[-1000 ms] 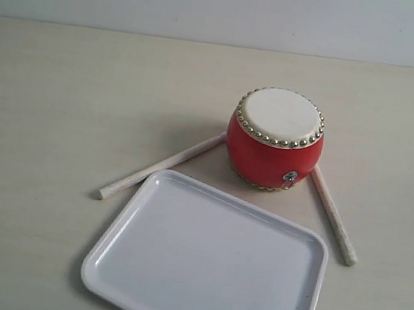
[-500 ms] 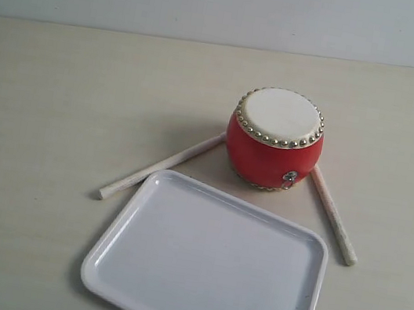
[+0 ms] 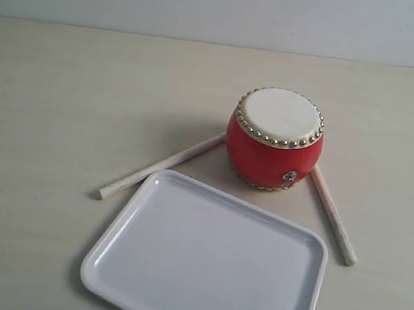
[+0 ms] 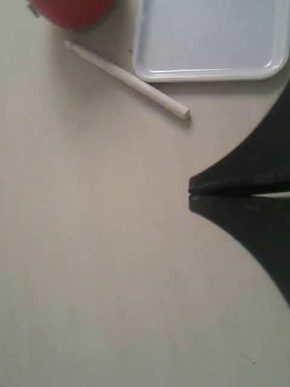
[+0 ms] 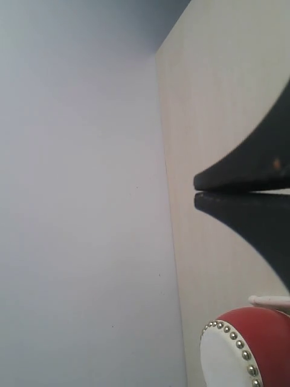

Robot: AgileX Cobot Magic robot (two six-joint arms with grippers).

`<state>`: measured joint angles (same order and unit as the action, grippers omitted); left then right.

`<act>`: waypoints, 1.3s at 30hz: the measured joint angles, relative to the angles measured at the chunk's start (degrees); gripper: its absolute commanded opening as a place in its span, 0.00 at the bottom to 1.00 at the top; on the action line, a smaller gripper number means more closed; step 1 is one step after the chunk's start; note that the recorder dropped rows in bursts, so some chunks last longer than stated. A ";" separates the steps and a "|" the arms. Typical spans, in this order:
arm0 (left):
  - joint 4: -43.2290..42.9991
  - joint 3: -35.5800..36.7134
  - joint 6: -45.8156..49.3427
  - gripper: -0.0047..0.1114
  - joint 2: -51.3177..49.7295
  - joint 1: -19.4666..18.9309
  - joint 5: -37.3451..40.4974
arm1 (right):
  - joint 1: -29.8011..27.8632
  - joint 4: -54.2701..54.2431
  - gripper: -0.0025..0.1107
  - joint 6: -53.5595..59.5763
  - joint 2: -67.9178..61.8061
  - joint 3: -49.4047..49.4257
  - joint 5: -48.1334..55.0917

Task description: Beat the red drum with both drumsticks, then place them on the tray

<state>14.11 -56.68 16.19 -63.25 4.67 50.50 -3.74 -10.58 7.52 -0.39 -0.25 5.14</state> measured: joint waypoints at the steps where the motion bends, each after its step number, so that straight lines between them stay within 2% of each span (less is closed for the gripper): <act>1: -0.13 -2.75 0.56 0.04 -2.89 0.00 3.07 | 0.00 0.00 0.02 0.00 0.00 0.00 0.00; 6: -0.62 -13.02 1.91 0.04 -15.72 0.35 13.50 | 0.00 0.00 0.02 0.00 0.00 0.00 0.00; 9: -0.98 -17.55 3.87 0.05 -23.16 2.56 17.66 | 0.00 0.00 0.02 0.00 0.00 0.00 0.00; 11: -1.34 -19.92 5.15 0.10 -27.76 4.67 18.44 | 0.00 0.00 0.02 0.00 0.00 0.00 0.00; 16: -2.02 -22.51 8.42 0.30 -35.34 9.61 18.38 | 0.00 0.00 0.02 0.00 0.00 0.00 0.00; 18: -2.02 -22.72 11.07 0.34 -37.42 11.25 16.73 | 0.00 0.00 0.02 0.00 0.00 0.00 0.00; 24: 6.70 -23.88 20.34 0.36 -43.49 13.95 5.41 | 0.00 0.00 0.02 0.00 0.00 0.00 0.00; 26: 3.89 -26.72 19.83 0.36 -46.52 16.09 4.47 | 0.00 0.00 0.02 0.00 0.00 0.00 0.00; 31: -1.87 -35.50 14.79 0.36 -55.94 23.44 8.85 | 0.00 0.00 0.02 0.00 0.00 0.00 0.00; 33: -4.89 -37.80 13.10 0.39 -58.51 25.27 9.69 | 0.00 0.00 0.02 0.00 0.00 0.00 0.00; 35: -6.16 -39.38 12.57 0.48 -60.63 26.24 9.96 | 0.00 0.00 0.02 0.00 0.00 0.00 0.00; 39: -7.39 -42.01 11.23 0.49 -63.43 27.63 10.01 | 0.00 0.00 0.02 0.00 0.00 0.00 0.00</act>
<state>6.72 -98.69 27.41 -126.68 32.30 60.50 -3.74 -10.58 7.52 -0.39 -0.25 5.14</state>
